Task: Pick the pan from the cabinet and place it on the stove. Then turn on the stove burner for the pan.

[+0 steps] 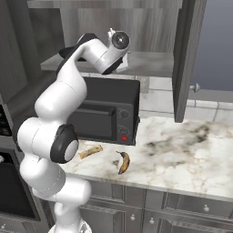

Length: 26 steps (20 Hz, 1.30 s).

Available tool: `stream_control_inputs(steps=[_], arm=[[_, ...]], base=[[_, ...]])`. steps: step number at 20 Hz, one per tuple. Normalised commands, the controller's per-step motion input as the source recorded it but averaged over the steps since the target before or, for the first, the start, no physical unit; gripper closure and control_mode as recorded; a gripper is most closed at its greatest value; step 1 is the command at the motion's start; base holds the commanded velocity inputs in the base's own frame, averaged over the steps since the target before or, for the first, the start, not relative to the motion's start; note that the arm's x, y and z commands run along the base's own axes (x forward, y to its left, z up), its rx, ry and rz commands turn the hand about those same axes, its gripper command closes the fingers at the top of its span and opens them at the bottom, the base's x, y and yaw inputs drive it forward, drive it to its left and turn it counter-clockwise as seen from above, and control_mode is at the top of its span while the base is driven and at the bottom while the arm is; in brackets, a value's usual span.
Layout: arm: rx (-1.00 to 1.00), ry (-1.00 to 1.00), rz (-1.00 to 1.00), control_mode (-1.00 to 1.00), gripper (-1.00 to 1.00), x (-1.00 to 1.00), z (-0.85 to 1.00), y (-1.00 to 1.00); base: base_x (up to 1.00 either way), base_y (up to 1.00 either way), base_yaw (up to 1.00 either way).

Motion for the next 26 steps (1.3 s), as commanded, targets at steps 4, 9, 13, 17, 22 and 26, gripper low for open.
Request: stream_control_inputs(steps=[4, 9, 13, 17, 22, 26], arm=[[0.00, -0.07, 0.03, -1.00, -1.00, 0.45, -0.05, 0.00], [-0.01, -0.01, 0.01, -1.00, -1.00, 0.39, 0.00, 0.00], [-0.04, 0.00, 0.00, -1.00, -1.00, 0.35, 0.11, 0.00], [-0.04, 0.00, 0.00, -1.00, -1.00, 0.29, 0.31, 0.00], [-0.05, 0.00, 0.00, -1.00, -1.00, 0.34, 0.26, 0.00], [-0.04, 0.07, 0.00, -1.00, -1.00, 0.49, -0.02, 0.00]], base=[[0.00, 0.00, 0.00], [0.00, 0.00, 0.00], [0.00, 0.00, 0.00], [0.00, 0.00, 0.00], [0.00, 0.00, 0.00], [0.00, 0.00, 0.00]])
